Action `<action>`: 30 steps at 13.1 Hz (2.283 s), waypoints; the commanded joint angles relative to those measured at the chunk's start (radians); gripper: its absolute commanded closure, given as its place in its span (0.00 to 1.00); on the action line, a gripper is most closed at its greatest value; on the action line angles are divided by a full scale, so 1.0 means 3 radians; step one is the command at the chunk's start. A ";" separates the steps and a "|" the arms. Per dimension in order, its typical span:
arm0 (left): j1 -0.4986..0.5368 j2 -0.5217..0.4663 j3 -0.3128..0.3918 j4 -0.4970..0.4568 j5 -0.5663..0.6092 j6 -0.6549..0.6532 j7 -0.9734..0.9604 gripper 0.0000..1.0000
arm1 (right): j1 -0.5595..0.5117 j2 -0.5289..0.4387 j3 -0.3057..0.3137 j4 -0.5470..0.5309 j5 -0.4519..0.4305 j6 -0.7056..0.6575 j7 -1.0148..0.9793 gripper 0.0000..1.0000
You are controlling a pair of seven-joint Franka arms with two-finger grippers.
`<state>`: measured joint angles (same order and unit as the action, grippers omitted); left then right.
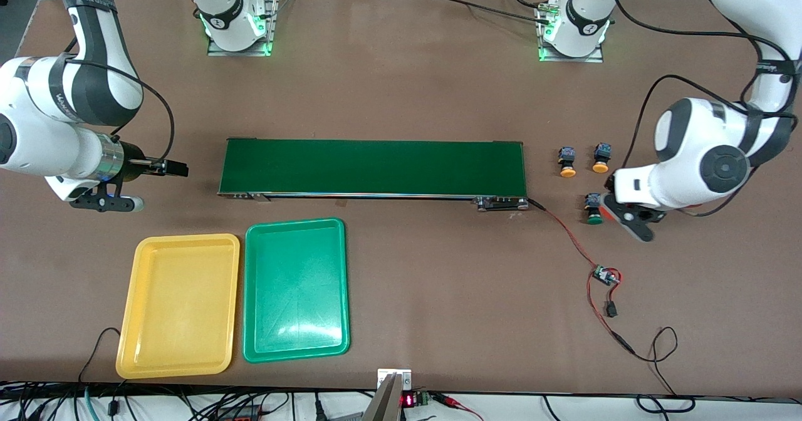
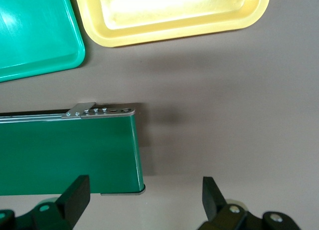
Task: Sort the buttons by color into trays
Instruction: 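Carry the battery onto the conveyor belt and open the left gripper, then raise the left gripper and move it back over the buttons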
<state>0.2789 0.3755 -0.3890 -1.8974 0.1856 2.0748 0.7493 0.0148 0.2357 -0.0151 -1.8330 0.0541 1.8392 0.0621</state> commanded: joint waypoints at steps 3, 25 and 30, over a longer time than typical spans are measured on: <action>0.0032 0.0011 -0.0569 -0.0026 0.0005 -0.0044 0.0580 0.81 | -0.0029 -0.0254 -0.0001 -0.0036 -0.0017 -0.0142 -0.0003 0.00; -0.0270 0.0002 -0.1102 -0.0456 0.0128 0.0208 0.0678 0.00 | -0.0607 -0.0458 -0.0031 0.0051 0.0019 -0.0414 -0.0007 0.00; -0.0005 -0.0076 -0.1045 0.0208 0.0123 -0.0763 -0.0082 0.00 | -0.0581 -0.0443 -0.0001 0.0051 0.0014 -0.0414 -0.0059 0.00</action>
<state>0.2355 0.3556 -0.7028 -1.9224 0.2048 1.9521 0.8107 -0.1554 0.1086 -0.0255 -1.8207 0.0537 1.7247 0.0600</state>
